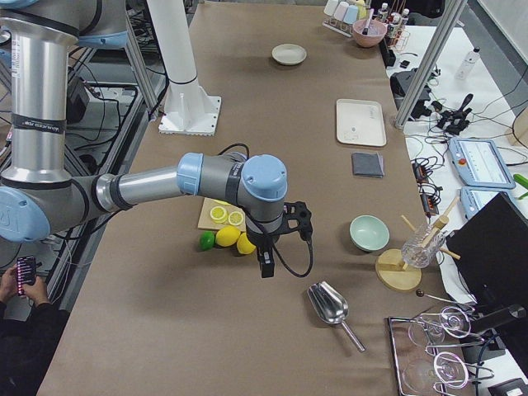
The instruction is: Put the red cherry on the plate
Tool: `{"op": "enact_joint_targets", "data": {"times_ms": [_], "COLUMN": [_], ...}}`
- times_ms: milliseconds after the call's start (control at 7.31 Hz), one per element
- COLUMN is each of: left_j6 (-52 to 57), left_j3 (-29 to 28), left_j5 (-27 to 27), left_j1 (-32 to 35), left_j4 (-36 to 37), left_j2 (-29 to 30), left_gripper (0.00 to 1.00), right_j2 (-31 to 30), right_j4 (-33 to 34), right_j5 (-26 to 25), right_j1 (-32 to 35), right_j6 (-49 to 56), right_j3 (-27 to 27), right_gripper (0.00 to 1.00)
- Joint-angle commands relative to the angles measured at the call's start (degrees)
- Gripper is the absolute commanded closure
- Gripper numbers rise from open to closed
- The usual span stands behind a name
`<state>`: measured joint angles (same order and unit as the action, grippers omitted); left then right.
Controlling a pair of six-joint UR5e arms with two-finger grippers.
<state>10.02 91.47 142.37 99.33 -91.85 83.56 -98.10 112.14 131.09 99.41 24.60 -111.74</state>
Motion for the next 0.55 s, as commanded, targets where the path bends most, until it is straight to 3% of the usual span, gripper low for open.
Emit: {"op": "enact_joint_targets", "data": {"times_ms": [0, 410], "left_j6": [-0.1, -0.4], "left_j3": [0.4, 5.6], "left_j5": [0.1, 0.0], "left_j1": [0.1, 0.7], "left_j4": [0.0, -0.8], "left_j2": [-0.1, -2.2], "left_gripper": [0.02, 0.02], "right_j2": [-0.9, -1.8], "right_j4": [-0.1, -0.5], "right_j5": [0.2, 0.3], "right_j1": [1.4, 2.0], "right_j6": [0.2, 1.4], "right_j3": [-0.4, -0.7], "right_gripper": [0.0, 0.0]}}
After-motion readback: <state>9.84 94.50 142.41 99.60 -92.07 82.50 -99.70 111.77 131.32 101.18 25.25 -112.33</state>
